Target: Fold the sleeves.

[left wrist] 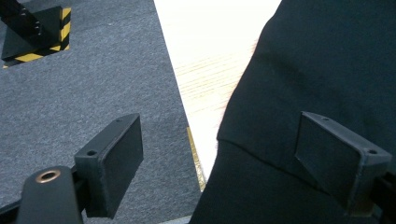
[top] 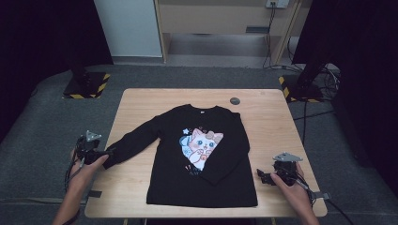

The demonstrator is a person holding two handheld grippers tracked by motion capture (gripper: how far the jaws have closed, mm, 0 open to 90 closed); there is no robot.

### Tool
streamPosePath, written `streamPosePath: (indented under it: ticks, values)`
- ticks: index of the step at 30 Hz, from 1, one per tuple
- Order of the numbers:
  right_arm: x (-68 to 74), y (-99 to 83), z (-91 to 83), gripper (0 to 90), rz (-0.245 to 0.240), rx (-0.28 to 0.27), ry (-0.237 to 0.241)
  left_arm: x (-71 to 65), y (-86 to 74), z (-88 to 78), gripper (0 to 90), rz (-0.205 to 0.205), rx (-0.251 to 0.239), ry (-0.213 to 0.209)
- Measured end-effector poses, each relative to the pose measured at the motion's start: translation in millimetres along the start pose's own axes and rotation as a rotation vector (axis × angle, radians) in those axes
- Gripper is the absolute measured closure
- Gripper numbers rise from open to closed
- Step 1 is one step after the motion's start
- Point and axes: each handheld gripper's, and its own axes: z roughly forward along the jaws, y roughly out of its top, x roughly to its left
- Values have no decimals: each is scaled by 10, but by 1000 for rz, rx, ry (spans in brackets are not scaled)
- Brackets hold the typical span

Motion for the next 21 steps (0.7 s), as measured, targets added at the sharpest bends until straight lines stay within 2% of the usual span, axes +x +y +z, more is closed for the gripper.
streamPosePath:
  ticks: [8, 15, 21]
  values:
    - [0, 0, 0, 7, 0, 0, 0, -65, -20, 91, 175, 23, 13, -37]
    - [0, -1, 0, 7, 0, -1, 0, -130, -26, 97, 184, 32, 0, -61]
    - [-2, -2, -1, 8, -1, -1, 2, -119, -59, 109, 185, -18, -7, -116]
